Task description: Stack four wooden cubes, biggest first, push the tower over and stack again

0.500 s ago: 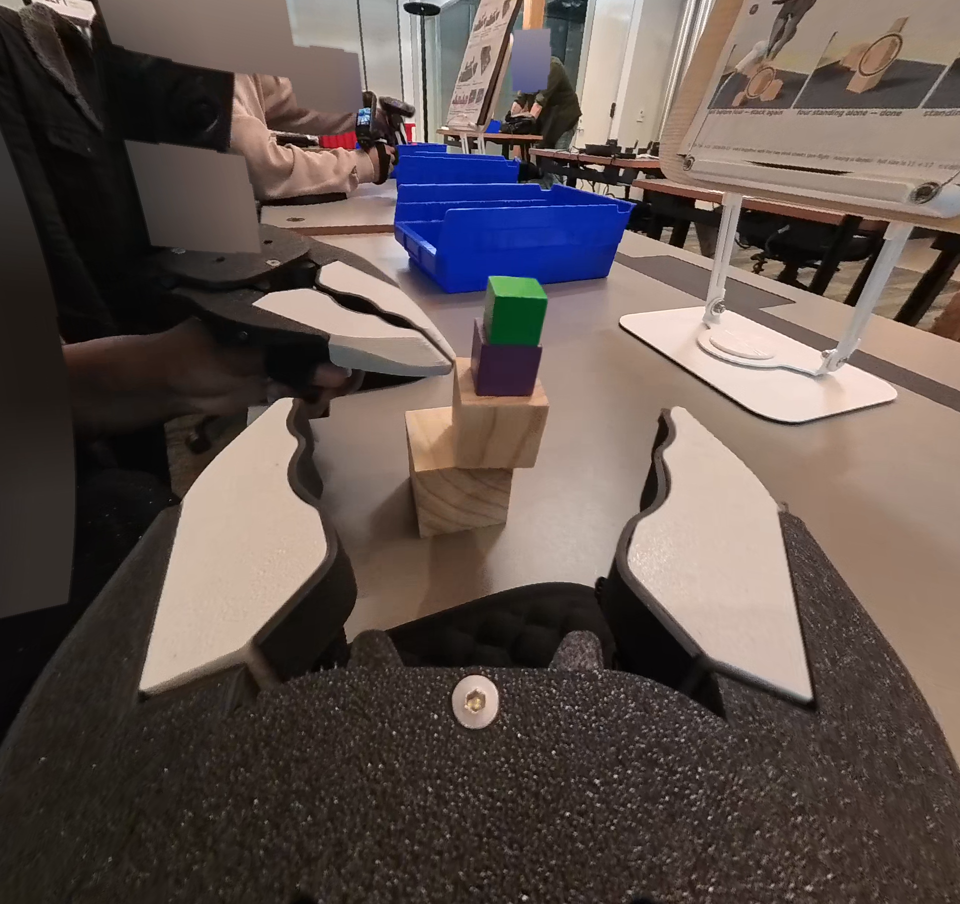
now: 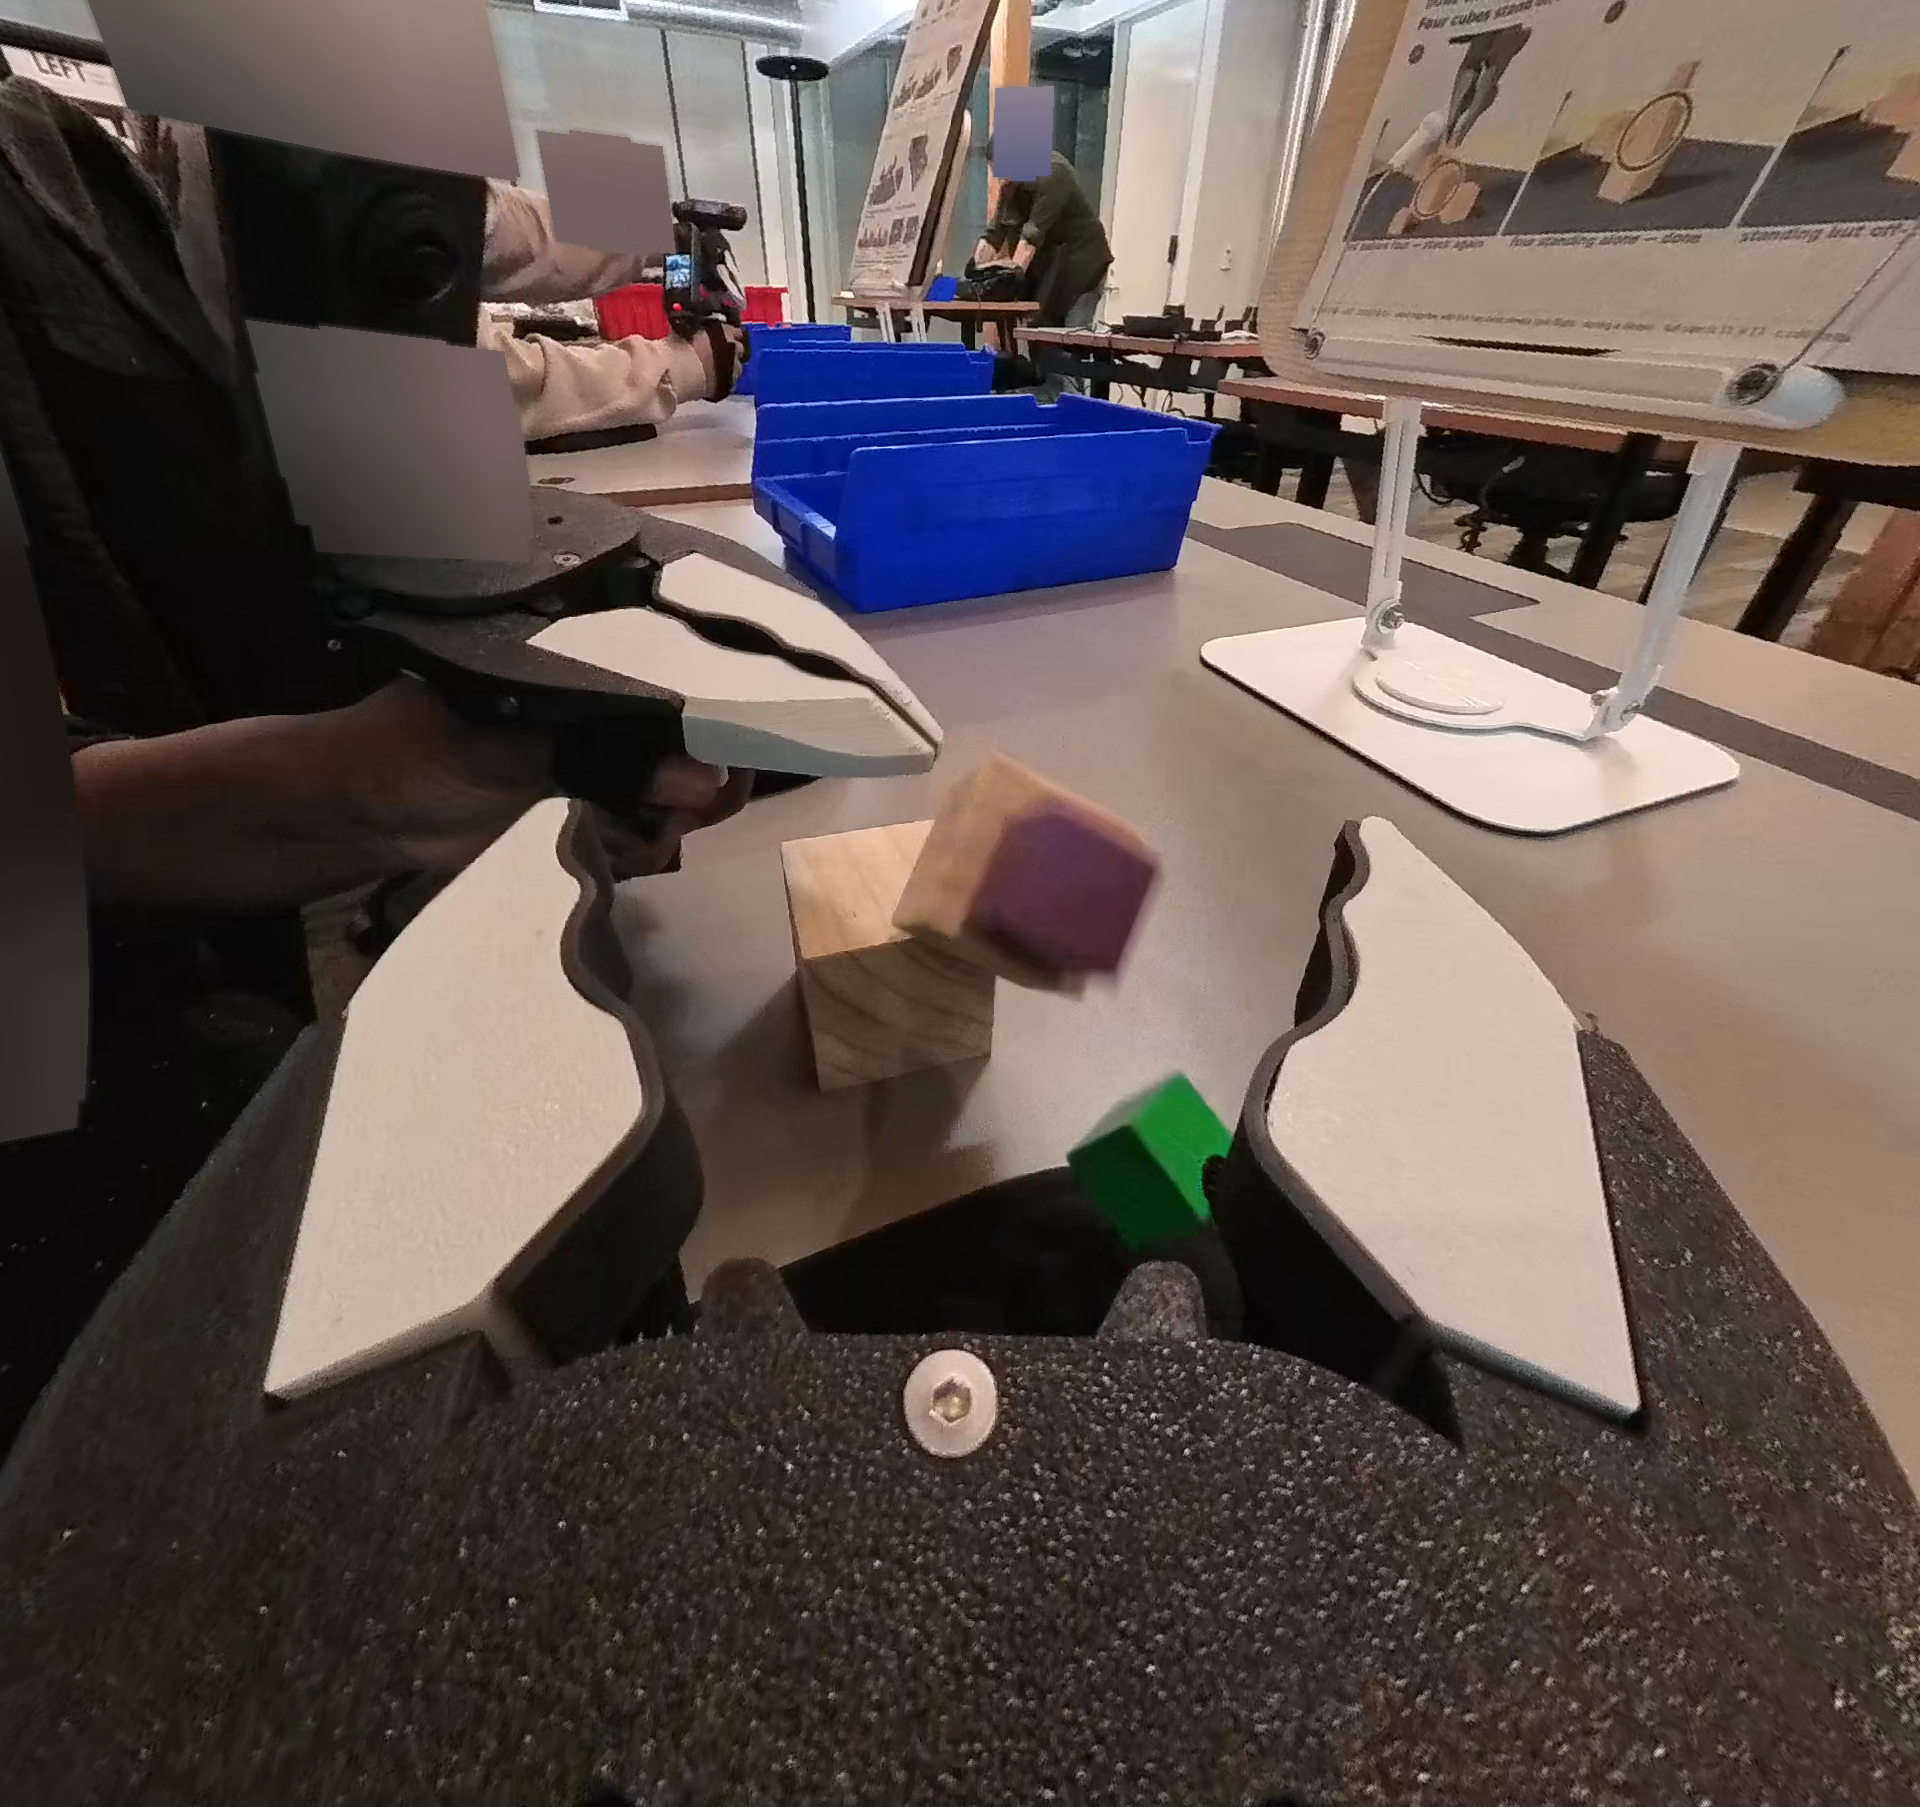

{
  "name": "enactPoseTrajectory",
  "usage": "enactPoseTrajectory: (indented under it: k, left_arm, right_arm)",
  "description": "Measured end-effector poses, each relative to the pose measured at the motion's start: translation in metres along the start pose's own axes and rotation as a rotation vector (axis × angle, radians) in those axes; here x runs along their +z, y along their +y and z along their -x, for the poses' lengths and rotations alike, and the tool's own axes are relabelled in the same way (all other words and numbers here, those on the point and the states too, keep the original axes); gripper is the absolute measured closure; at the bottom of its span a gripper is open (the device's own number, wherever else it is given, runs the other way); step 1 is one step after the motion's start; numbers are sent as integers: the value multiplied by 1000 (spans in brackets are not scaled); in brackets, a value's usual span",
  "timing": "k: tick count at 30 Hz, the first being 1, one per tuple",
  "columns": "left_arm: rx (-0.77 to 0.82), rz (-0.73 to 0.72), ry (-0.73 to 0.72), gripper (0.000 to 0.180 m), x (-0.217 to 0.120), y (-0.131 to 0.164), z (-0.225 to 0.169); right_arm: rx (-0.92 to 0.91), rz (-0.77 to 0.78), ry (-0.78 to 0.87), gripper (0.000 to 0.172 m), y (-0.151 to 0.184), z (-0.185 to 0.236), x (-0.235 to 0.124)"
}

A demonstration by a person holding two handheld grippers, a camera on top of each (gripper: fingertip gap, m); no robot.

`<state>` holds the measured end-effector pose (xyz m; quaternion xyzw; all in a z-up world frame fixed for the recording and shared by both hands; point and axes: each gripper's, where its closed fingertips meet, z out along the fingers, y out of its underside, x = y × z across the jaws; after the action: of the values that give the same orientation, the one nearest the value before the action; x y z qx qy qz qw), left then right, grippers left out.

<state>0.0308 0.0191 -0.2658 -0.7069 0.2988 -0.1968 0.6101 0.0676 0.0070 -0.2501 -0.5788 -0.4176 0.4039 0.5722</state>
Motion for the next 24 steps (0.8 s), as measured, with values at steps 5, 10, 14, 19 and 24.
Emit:
enactPoseTrajectory:
  k: [5, 10, 14, 19, 24]
  left_arm:
    - [1, -7, 5, 180, 1, -2, 0]
    - [0, -10, 3, 180, -3, -3, 2]
    - [-18, 1, 29, 175, -12, -4, 2]
    - [-32, 7, 89, 84, -30, -8, -2]
    - [-37, 55, 116, 34, -48, -3, -4]
  right_arm:
    - [2, -5, -1, 45, -1, 0, 0]
    - [0, -7, -5, 46, -1, 1, -1]
    - [1, -9, -2, 46, -1, 0, -1]
    - [1, -10, -2, 47, -1, 0, -1]
    - [-1, -8, 2, 47, -1, 0, -1]
